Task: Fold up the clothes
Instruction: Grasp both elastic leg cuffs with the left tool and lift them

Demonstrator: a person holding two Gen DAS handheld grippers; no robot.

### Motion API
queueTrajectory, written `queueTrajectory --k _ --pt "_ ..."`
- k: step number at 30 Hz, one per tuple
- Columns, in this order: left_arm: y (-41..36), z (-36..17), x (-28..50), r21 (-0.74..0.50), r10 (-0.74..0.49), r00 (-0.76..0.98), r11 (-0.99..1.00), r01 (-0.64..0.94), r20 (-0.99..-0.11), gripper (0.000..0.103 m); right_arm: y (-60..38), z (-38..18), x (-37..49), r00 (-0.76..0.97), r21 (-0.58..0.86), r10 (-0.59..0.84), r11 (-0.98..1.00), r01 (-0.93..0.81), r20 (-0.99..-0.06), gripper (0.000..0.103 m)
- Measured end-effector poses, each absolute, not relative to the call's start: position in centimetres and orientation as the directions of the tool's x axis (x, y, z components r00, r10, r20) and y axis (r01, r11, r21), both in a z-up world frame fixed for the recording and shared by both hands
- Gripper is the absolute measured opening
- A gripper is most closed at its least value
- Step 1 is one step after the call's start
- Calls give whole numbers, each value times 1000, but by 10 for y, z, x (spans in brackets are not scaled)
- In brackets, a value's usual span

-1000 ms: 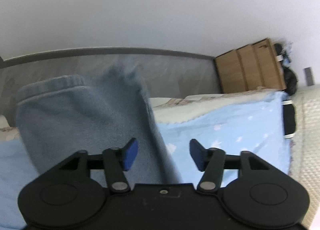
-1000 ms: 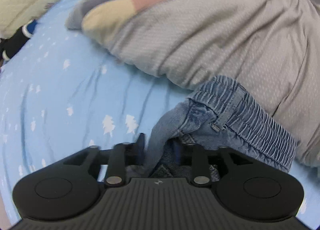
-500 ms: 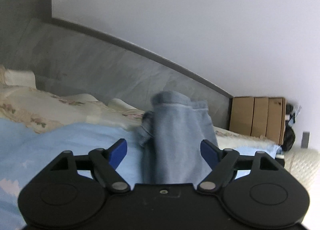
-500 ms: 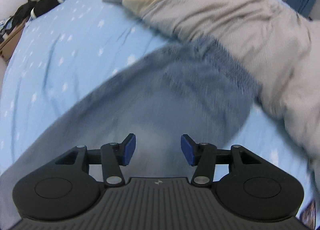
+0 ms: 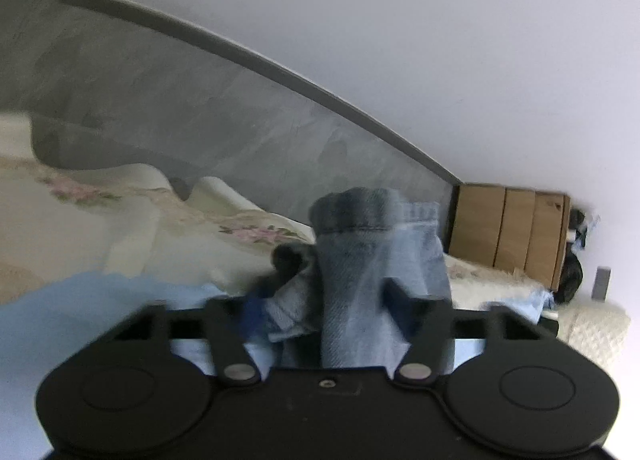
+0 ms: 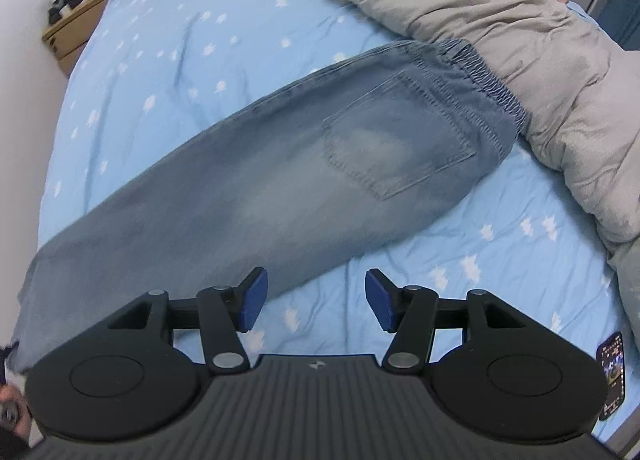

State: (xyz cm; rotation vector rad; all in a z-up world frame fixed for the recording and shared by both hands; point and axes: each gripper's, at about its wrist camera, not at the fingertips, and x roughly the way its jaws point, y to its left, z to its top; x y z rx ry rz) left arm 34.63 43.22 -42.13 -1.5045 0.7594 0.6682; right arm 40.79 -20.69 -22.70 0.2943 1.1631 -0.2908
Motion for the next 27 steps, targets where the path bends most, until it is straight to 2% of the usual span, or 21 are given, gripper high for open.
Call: queueTrajectory --k 2,6,12,18,27 --pt "433 -412 350 -616 -72 612 45 -787 -788 29 -202 -225 400 369 84 -62 926 367 -927 57" --pt "423 -367 366 -628 -52 637 243 -739 -769 24 -206 -228 379 362 101 -56 910 402 -931 57" --pt "389 -288 393 -640 -56 717 503 -581 -694 23 -224 -241 356 383 152 -45 870 468 -923 57" --pt "313 -206 421 -603 -93 784 697 -389 -614 23 -256 -264 345 397 214 -9 832 513 -918 57" --pt "154 -144 446 -436 -167 779 887 -149 -605 22 -291 -289 358 437 320 85 806 498 -895 57"
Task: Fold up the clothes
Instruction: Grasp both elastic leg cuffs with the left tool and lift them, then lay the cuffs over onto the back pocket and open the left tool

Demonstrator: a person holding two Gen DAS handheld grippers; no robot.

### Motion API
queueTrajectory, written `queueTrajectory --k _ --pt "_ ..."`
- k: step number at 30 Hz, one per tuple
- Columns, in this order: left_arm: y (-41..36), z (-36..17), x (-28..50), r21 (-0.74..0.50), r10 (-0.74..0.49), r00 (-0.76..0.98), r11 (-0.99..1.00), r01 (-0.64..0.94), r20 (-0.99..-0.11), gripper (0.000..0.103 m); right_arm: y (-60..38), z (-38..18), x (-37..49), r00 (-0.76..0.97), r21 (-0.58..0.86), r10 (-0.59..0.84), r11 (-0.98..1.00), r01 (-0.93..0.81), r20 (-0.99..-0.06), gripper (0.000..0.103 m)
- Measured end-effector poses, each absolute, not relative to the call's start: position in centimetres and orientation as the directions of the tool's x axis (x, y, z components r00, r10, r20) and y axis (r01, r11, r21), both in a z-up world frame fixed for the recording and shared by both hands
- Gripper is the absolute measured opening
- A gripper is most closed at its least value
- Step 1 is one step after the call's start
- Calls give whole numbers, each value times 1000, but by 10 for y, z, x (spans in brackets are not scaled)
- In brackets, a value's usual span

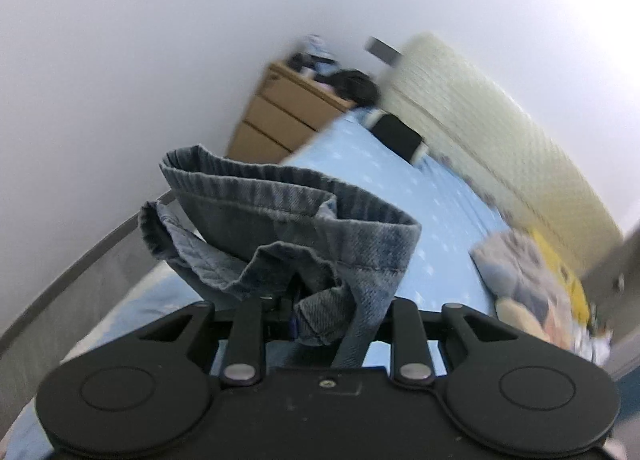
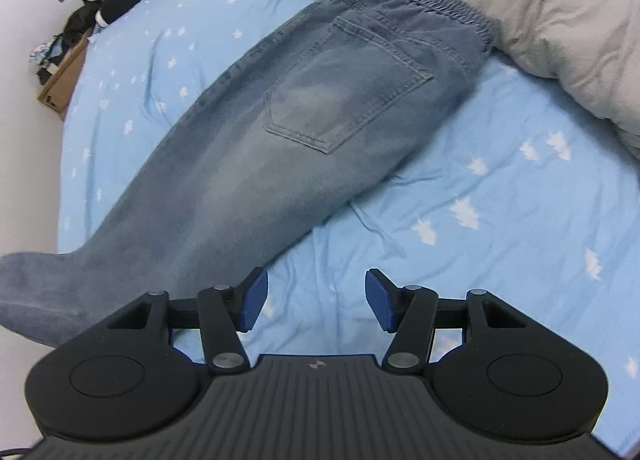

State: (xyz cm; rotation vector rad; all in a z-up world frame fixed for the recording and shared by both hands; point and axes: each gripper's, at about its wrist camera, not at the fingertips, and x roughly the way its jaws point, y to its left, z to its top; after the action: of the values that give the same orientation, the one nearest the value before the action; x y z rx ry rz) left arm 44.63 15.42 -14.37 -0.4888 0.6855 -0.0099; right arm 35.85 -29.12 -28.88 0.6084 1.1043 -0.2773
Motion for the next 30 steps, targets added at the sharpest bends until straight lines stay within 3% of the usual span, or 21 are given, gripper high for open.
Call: queueTrajectory --k 6,15,25,28,30 --pt "60 -169 455 -374 -208 729 925 -71 -652 22 -319 -303 361 451 409 171 759 507 -876 57" --pt "-85 -251 445 -269 -249 590 961 55 -768 22 -356 -318 346 452 420 193 768 483 -871 57" --pt "-162 -327 419 -143 -177 452 984 109 -874 24 -409 -340 312 497 485 221 719 498 -839 57" --pt "-169 -337 419 -107 -157 414 984 139 -897 32 -425 -348 305 519 517 231 681 519 -823 57" --pt "-173 -339 419 -94 -153 394 982 165 -906 47 -435 -352 306 535 533 229 662 527 -813 57"
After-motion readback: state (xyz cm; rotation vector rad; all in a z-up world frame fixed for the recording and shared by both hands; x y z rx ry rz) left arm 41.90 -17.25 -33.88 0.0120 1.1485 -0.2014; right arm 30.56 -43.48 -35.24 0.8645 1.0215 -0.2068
